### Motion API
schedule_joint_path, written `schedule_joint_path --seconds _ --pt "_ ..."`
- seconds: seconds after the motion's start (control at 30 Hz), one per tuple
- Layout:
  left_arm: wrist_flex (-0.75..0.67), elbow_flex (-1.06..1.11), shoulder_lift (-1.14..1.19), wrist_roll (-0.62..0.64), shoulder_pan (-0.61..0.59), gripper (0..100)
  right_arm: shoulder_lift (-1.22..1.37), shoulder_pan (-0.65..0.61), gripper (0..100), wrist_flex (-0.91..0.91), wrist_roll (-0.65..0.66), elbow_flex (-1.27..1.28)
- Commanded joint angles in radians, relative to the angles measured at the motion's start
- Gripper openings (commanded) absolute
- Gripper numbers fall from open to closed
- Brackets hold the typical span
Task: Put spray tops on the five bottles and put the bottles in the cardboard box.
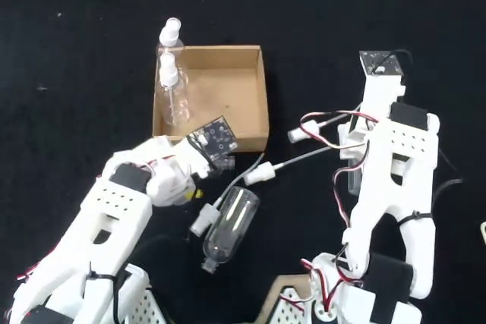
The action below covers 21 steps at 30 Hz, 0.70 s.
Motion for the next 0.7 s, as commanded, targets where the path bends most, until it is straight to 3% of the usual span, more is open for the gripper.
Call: schedule_joint_path --seconds 0.0,0.2,0.67 --pt "-0.018 -0.07 0.008 -0.046 -0.022 27 -0.054 0.015 15.2 0.005 0.006 -0.038" --pt "-0.025 -0.077 0.009 -0.089 -0.024 27 -0.054 0.014 15.2 0.005 0.006 -0.038" --pt "-0.04 -0.068 0.009 -0.032 -0.015 27 -0.054 0.014 15.2 0.005 0.006 -0.038"
